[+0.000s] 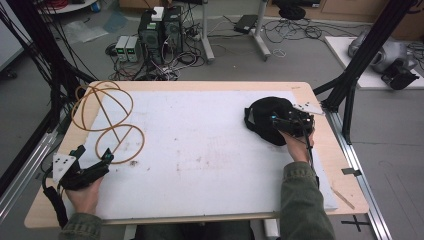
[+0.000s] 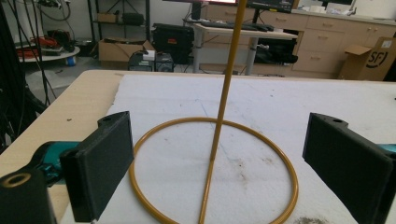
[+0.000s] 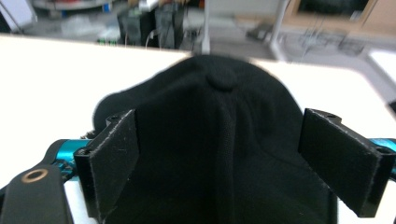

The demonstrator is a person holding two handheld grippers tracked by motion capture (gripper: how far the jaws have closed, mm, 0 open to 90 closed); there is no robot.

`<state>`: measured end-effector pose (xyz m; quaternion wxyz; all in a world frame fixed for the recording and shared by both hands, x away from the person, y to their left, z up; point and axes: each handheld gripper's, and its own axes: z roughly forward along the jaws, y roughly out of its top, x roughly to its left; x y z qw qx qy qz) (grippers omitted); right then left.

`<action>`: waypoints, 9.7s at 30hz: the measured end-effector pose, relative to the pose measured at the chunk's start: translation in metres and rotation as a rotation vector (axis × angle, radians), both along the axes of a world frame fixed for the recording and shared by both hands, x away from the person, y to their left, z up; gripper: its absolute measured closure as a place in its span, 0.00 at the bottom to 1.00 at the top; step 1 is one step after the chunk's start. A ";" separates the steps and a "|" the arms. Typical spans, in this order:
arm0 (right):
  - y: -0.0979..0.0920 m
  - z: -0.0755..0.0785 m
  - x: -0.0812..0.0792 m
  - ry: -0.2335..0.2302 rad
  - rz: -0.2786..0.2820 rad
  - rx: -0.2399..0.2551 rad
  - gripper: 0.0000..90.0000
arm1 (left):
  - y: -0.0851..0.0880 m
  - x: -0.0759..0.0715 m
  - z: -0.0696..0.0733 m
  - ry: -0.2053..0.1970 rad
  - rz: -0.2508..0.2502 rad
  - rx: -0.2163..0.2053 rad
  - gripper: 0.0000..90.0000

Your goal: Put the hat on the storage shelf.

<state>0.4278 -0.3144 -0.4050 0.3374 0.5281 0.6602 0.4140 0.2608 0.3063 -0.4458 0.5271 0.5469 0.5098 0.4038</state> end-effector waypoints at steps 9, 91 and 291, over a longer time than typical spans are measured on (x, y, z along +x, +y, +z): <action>-0.002 -0.006 0.008 0.103 -0.039 -0.036 0.33 | 0.000 0.002 0.000 0.003 0.002 -0.005 0.10; 0.088 0.159 -0.054 -0.457 0.223 0.363 0.97 | -0.005 0.003 0.000 -0.008 -0.027 -0.007 0.11; 0.044 0.031 -0.091 -0.359 0.081 0.162 0.11 | -0.004 -0.003 0.000 0.003 -0.037 0.011 0.11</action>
